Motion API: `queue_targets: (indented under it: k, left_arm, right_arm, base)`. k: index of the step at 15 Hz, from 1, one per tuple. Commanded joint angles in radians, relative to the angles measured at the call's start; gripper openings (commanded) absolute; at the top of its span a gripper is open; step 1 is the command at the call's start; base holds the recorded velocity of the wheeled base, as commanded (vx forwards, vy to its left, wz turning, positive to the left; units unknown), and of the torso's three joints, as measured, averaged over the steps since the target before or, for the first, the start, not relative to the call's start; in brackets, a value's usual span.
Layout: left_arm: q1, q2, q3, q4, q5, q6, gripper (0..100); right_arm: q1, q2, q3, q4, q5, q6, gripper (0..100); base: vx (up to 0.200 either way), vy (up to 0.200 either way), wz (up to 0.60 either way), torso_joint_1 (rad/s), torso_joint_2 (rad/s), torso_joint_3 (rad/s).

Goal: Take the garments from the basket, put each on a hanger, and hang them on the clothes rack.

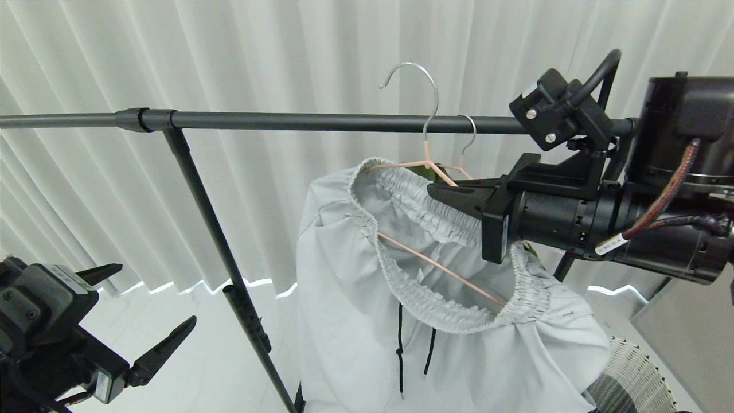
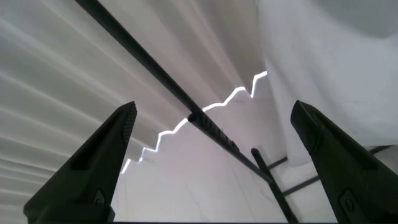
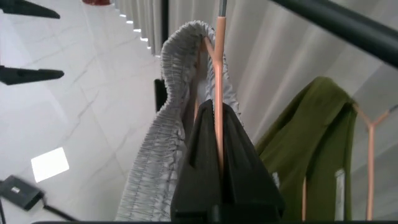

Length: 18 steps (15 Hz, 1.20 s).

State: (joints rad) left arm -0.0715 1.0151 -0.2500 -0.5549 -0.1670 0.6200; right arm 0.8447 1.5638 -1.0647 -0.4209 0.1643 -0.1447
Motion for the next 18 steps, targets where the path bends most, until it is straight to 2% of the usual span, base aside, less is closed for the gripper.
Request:
queue_targets:
  k: [1, 3, 6, 9, 13, 18]
  left_arm:
    - [-0.001, 0.002, 0.001, 0.0, 0.0, 0.003, 100]
    - [-0.001, 0.0, 0.008, 0.0, 0.0, 0.004, 100]
    - [-0.005, -0.004, 0.001, 0.0, 0.0, 0.004, 100]
    - [-0.019, -0.006, 0.006, 0.0, 0.0, 0.004, 100]
    - [-0.037, -0.007, 0.005, 0.0, 0.0, 0.004, 100]
    - [-0.044, -0.021, 0.003, 0.0, 0.001, 0.006, 100]
  right_arm:
    - [-0.004, 0.025, -0.006, -0.001, -0.006, -0.001, 0]
    - [-0.004, 0.056, -0.008, -0.012, -0.049, -0.001, 0]
    - [-0.022, 0.127, -0.009, -0.119, -0.138, 0.0, 0]
    - [-0.029, 0.165, -0.044, -0.127, -0.172, 0.0, 0]
    - [-0.036, 0.249, -0.147, -0.122, -0.213, 0.0, 0]
    - [-0.035, 0.285, -0.153, -0.111, -0.27, 0.0, 0]
  base:
    - [0.0, 0.0, 0.0, 0.0, 0.0, 0.0]
    - [0.0, 0.0, 0.0, 0.0, 0.0, 0.0]
    - [0.0, 0.0, 0.0, 0.0, 0.0, 0.0]
    - [0.0, 0.0, 0.0, 0.0, 0.0, 0.0]
    - [0.0, 0.0, 0.0, 0.0, 0.0, 0.0]
    - [0.0, 0.0, 0.0, 0.0, 0.0, 0.0]
